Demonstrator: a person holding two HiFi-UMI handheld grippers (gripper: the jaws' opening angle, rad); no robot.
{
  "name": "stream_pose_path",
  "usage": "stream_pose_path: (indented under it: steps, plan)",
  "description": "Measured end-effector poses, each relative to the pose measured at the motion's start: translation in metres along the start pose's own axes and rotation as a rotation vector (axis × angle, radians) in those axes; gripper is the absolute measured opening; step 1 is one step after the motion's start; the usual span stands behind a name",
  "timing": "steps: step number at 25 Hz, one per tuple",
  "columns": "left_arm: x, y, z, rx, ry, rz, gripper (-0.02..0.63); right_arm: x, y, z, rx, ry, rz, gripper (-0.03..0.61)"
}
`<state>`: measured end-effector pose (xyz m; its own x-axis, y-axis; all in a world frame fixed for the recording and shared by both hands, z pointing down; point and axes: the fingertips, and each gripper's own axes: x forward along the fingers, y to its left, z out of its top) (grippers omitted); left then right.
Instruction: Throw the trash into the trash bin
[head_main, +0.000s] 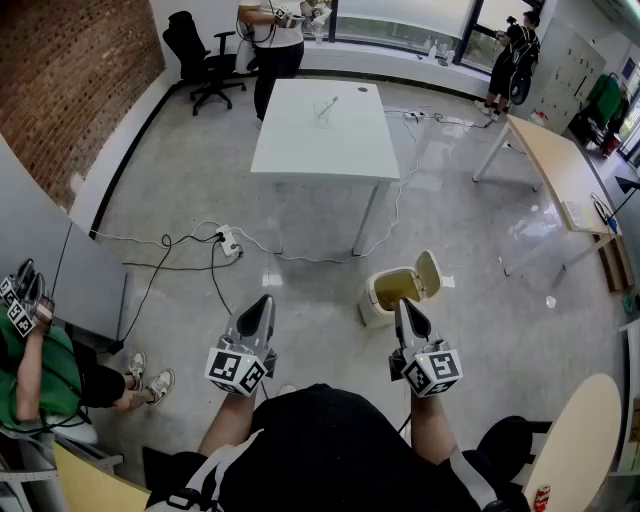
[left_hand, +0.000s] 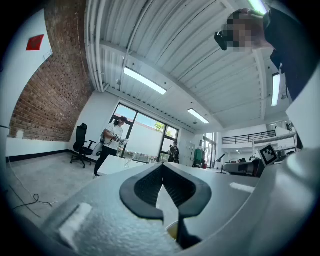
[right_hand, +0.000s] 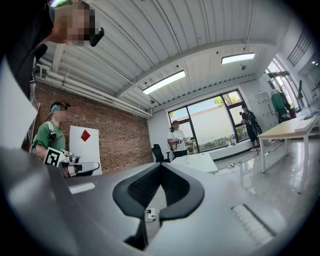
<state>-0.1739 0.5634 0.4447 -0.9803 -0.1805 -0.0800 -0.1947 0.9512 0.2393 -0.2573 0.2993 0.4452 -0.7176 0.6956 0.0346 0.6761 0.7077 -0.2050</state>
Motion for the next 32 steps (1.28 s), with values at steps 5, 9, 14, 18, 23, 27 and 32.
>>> stream_pose_path:
  steps: [5,9,14,18,23,27,32]
  plan:
    - [0.0,0.004,0.015,0.011,-0.014,0.012,0.003,0.001,0.002,0.006,-0.018,0.007,0.001,0.005]
    - [-0.001,0.007,0.012,-0.007,-0.005,0.017,0.003,0.003,0.004,0.012,-0.045,0.007,0.002,0.005]
    - [0.001,0.006,0.014,-0.011,0.003,0.0,0.003,0.004,0.009,0.019,-0.068,-0.003,-0.001,0.005]
    - [-0.001,0.008,0.017,-0.007,-0.005,-0.015,0.003,0.004,0.013,0.015,-0.049,-0.002,-0.012,0.005]
    - [-0.01,0.015,0.015,-0.025,0.001,-0.02,0.003,0.005,0.026,0.014,-0.006,-0.015,-0.032,0.005]
    - [-0.018,0.02,0.014,-0.025,0.011,-0.049,0.003,0.003,0.046,0.016,-0.03,-0.011,-0.043,0.005]
    - [-0.017,0.023,0.016,-0.023,0.023,-0.115,0.003,-0.009,0.071,0.01,-0.05,-0.013,-0.104,0.005]
